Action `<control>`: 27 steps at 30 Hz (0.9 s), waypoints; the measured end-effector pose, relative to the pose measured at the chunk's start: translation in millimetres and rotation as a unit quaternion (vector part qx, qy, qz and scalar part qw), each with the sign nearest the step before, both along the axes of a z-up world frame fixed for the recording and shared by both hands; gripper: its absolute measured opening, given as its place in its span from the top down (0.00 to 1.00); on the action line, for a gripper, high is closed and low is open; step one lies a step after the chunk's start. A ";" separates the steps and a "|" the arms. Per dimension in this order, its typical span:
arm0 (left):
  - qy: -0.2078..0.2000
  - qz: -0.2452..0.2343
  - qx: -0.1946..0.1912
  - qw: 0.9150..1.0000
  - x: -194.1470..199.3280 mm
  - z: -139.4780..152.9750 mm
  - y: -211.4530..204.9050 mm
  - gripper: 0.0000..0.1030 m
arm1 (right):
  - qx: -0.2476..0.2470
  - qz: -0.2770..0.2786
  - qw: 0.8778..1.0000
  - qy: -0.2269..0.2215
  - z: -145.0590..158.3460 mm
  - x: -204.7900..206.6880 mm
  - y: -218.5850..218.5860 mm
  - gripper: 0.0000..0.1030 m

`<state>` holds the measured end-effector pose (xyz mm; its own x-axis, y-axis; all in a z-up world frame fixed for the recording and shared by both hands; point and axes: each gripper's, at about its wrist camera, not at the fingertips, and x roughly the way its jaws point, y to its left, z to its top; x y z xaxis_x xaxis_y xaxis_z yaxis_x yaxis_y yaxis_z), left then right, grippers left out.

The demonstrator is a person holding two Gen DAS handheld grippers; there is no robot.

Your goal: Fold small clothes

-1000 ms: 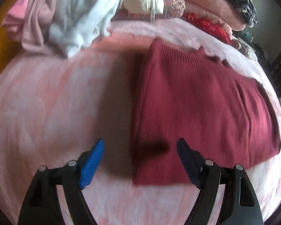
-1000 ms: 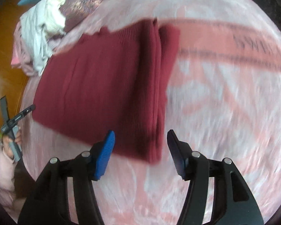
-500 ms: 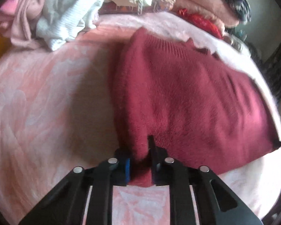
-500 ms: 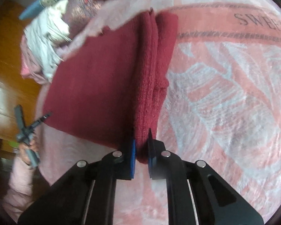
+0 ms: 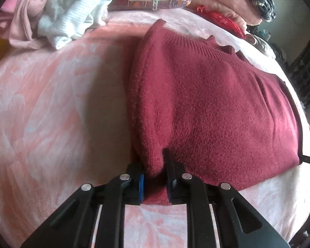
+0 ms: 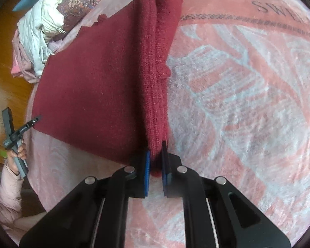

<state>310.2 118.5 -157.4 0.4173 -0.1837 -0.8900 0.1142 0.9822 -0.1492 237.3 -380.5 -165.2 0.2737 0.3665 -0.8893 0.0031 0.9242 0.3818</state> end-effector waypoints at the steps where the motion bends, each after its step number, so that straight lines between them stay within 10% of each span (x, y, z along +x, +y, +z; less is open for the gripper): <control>1: -0.002 0.000 0.005 1.000 -1.1 1.0 -1.3 0.82 | -0.001 0.002 1.000 -0.001 2.3 0.4 2.8 0.90; 7: -0.035 -0.007 0.038 0.999 1.4 35.4 -8.7 0.64 | -0.014 -0.007 0.999 -0.047 46.6 24.3 -4.4 0.57; 15: -0.023 0.048 0.021 0.998 79.8 28.6 -16.0 0.63 | -0.019 -0.060 0.997 -0.051 50.5 129.6 2.5 0.50; 19: -0.019 0.054 0.035 0.998 92.1 10.9 -22.4 0.64 | -0.030 -0.064 0.997 -0.026 29.0 142.0 6.0 0.87; 27: -0.014 0.048 0.043 0.998 100.2 7.9 -23.3 0.73 | -0.022 -0.097 0.995 -0.013 19.3 137.4 -14.8 0.94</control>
<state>410.4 95.1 -149.5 0.4541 -0.0645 -0.8886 0.0220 0.9979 -0.0612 374.8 -395.4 -145.9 0.3589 0.2658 -0.8947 0.1732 0.9230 0.3437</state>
